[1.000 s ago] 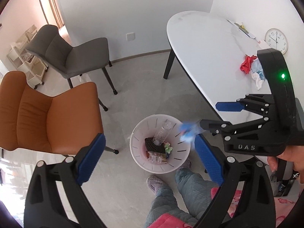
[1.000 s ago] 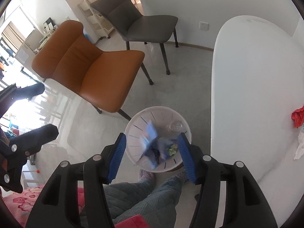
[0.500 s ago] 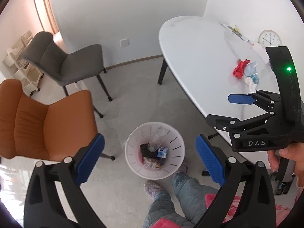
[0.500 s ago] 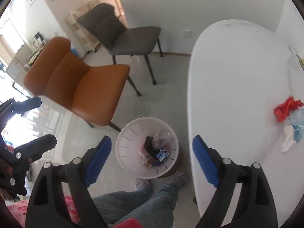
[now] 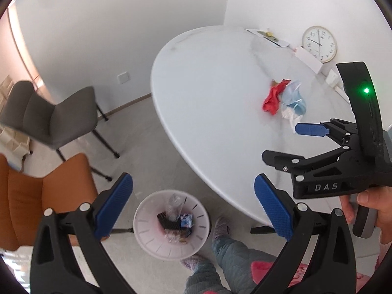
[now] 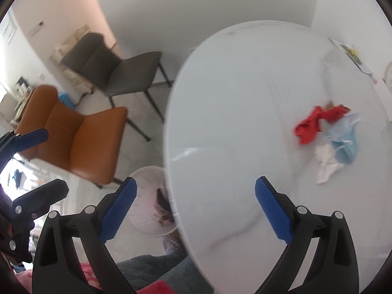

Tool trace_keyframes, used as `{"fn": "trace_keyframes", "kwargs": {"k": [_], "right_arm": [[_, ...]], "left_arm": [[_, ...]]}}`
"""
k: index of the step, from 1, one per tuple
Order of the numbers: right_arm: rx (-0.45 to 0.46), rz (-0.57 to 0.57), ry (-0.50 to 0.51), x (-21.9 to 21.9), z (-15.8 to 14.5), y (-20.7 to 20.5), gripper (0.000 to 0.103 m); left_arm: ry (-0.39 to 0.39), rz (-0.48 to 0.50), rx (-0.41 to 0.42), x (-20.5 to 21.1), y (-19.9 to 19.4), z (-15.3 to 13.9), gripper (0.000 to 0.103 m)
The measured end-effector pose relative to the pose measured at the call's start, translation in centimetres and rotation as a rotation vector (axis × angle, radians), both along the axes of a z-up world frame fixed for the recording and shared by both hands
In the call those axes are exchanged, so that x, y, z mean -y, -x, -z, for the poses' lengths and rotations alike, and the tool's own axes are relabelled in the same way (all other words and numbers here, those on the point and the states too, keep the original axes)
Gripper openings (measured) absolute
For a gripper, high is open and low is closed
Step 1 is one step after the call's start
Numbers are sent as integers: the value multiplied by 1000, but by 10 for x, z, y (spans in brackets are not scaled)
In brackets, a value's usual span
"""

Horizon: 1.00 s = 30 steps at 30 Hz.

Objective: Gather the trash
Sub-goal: 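Move both tools back over the table toward the red paper and mask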

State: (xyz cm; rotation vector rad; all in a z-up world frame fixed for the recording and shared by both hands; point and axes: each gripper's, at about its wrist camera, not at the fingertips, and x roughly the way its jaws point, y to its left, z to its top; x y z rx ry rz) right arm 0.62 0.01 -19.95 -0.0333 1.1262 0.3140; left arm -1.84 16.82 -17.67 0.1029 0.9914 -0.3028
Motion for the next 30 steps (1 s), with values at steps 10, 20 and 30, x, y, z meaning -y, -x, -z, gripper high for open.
{"fn": "trace_keyframes", "kwargs": {"k": [10,20,30], "right_arm": [[42,117,-8,81,-21,-33,97],[62,172,-14,127,-28,-60,97],[63,266,4,186,-24,-70,100]], "left_arm": [[3,52,36,67,-47,-18,95],[-19,88,54,107,-78,-24,95],[-1,181,11,151,-98,-6,95]]}}
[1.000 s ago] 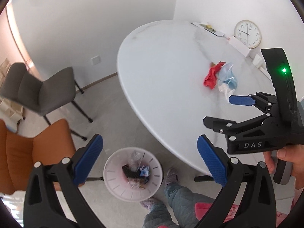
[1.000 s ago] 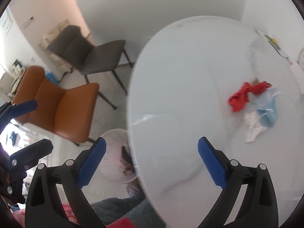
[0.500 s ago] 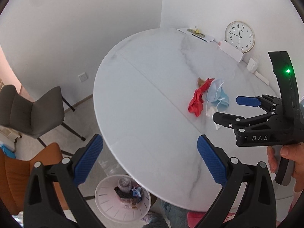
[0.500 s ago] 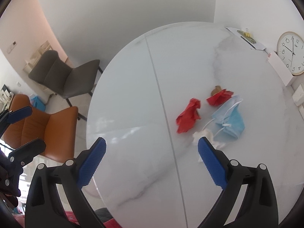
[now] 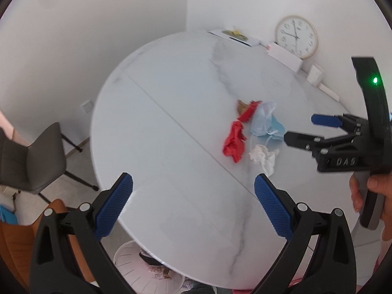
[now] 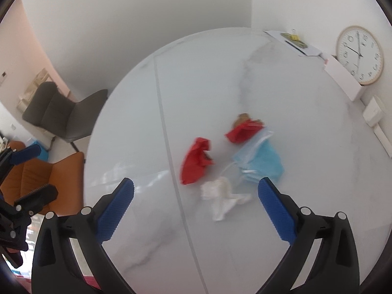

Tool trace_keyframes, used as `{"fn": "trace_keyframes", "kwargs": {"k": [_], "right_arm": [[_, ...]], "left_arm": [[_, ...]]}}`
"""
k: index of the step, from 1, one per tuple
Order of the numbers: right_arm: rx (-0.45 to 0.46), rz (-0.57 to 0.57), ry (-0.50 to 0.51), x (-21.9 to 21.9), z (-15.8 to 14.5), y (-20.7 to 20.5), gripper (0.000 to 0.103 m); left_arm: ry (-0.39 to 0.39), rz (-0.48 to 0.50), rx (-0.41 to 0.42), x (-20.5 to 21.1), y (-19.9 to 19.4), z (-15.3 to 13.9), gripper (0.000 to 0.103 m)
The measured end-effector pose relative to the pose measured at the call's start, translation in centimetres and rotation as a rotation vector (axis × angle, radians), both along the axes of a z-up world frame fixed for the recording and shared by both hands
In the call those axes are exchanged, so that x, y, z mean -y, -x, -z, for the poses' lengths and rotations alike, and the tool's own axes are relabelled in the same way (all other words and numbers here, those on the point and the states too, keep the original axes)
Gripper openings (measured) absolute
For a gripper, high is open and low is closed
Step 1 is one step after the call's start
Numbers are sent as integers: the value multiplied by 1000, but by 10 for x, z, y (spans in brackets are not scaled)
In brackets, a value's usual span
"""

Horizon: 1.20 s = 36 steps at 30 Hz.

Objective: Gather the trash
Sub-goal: 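Move both tools back over the table toward the red paper and mask, then grasp the red crumpled paper with the left tool while the right tool grasps the blue face mask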

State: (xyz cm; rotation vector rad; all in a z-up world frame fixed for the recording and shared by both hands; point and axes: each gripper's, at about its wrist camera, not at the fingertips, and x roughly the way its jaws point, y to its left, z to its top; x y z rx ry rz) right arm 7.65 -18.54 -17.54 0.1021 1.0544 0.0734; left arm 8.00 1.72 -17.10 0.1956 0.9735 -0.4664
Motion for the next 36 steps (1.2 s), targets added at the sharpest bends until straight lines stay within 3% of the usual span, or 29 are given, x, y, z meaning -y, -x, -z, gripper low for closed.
{"fn": "trace_keyframes", "kwargs": {"k": [13,24,26,30,33,35,36], "right_arm": [[-62,117,-10,79,32,-17,100],[-76,85,-15,116,60,-77,100],[-80,74,-20,121,67,-91,100],[-90,52,-27,126,80,-114,100],[-96,28,-33,125,87,-126,100],[-97,17,-35,122,90,-132,100],[-98,12,-41,121,91,-134,100]], "left_arm": [[61,136,-96,95,-60,57,95],[-18,137,-178,152,-118,122,94],[-29,138,-202,155,-123,132,81],[-47,122,-243,156,-132,147,69],[-41,110,-270,152,-134,154,54],[-40,107,-287,151,-134,158,39],[-46,106,-287,150,-134,159,39]]}}
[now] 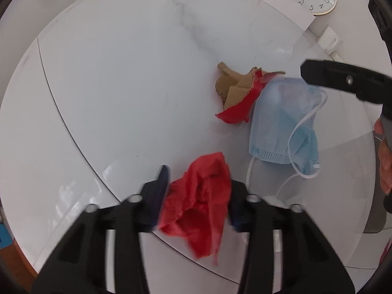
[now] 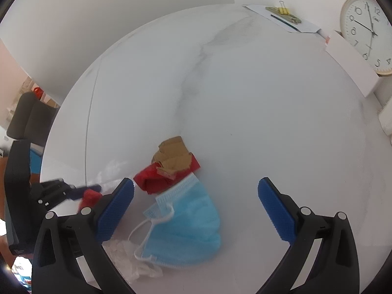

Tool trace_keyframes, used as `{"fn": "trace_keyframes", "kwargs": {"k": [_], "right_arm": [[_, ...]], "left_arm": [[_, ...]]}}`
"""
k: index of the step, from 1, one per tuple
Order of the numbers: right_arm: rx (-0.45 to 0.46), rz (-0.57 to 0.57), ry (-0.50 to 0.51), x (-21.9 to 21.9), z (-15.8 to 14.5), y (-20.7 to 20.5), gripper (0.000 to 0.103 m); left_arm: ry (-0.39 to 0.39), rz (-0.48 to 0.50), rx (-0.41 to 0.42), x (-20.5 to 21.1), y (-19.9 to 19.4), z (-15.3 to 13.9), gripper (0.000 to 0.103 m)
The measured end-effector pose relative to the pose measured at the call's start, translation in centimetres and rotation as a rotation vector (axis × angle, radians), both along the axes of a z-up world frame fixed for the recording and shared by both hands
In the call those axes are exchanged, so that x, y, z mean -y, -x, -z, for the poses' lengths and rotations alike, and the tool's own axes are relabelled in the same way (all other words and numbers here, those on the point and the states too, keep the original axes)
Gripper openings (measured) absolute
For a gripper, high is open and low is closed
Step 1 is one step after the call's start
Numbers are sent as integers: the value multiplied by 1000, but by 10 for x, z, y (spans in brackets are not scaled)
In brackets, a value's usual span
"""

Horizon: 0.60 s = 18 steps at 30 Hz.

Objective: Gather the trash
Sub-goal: 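Grasp the red crumpled paper with the left tool while the right tool grasps the blue face mask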

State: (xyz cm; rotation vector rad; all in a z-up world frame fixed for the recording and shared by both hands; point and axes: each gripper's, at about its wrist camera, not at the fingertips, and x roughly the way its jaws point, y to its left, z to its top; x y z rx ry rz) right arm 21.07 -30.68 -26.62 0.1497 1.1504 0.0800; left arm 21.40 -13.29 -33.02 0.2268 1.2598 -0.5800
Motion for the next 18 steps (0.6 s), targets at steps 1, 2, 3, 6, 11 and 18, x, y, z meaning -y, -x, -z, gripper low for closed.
{"fn": "trace_keyframes", "kwargs": {"k": [1,2,3,6,11,18], "right_arm": [[-2,-6,-8,-1,1,-2,100],[-4,-12,-11,-3,2,-3,100],[-6,-21,-12,-6,3,-4,100],[-13,-65,4,-13,4,-9,100],[-19,-86,13,-12,1,0,100],[-58,-35,-25,-5,8,31,100]], "left_arm": [[-9,1,10,-1,1,1,37],[-9,3,12,-1,2,1,36],[-7,3,12,-2,2,1,36],[-9,-10,21,-6,2,-4,36],[14,-28,42,-17,7,-20,36],[37,-46,64,-32,26,-41,36]]}}
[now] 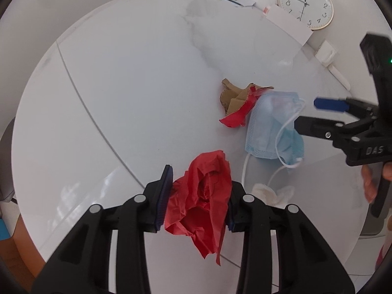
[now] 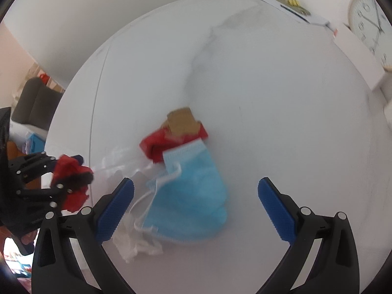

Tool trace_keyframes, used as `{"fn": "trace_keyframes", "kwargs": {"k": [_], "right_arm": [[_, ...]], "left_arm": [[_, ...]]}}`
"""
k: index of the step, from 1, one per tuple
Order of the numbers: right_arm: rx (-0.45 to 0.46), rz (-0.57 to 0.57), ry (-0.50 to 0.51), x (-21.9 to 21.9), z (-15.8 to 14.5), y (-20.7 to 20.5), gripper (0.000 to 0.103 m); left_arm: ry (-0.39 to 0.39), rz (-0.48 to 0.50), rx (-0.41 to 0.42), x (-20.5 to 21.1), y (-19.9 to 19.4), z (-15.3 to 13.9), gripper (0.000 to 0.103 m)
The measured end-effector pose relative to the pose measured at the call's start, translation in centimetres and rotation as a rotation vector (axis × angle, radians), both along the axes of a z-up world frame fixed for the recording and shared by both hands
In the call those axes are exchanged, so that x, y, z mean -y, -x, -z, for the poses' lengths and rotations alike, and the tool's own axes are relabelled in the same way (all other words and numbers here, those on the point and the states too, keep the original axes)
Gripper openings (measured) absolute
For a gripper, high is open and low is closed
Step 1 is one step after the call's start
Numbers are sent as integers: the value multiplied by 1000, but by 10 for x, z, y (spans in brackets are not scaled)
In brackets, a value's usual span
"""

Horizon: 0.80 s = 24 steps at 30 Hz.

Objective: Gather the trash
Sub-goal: 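Grasp the red crumpled paper with the left tool while the right tool grasps the blue face mask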

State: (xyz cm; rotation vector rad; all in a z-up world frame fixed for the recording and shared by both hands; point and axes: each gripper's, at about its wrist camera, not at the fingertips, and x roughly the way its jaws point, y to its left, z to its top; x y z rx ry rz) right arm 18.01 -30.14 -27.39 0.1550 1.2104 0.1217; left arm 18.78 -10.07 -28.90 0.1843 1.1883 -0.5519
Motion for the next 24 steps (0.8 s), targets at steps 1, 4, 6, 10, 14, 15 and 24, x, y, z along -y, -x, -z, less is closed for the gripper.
{"fn": "trace_keyframes", "kwargs": {"k": [1,4,6,10,14,15,24], "right_arm": [[-1,11,-13,2,0,3,100],[-1,43,-57,11,1,15,100],[-16,41,-73,16,5,17,100],[-52,13,-66,18,20,12,100],[-66,-30,-66,7,33,-2,89],[-72,-42,-62,4,36,-6,87],[-86,-87,2,-12,46,-13,51]], "left_arm": [[2,-2,5,-4,3,-6,36],[7,-7,17,-16,10,-17,36],[9,-12,20,-20,11,-22,36],[16,-35,26,-28,13,-27,36],[22,-49,25,-29,12,-30,36],[23,-52,25,-27,11,-30,36],[52,-80,24,-28,10,-35,36]]}}
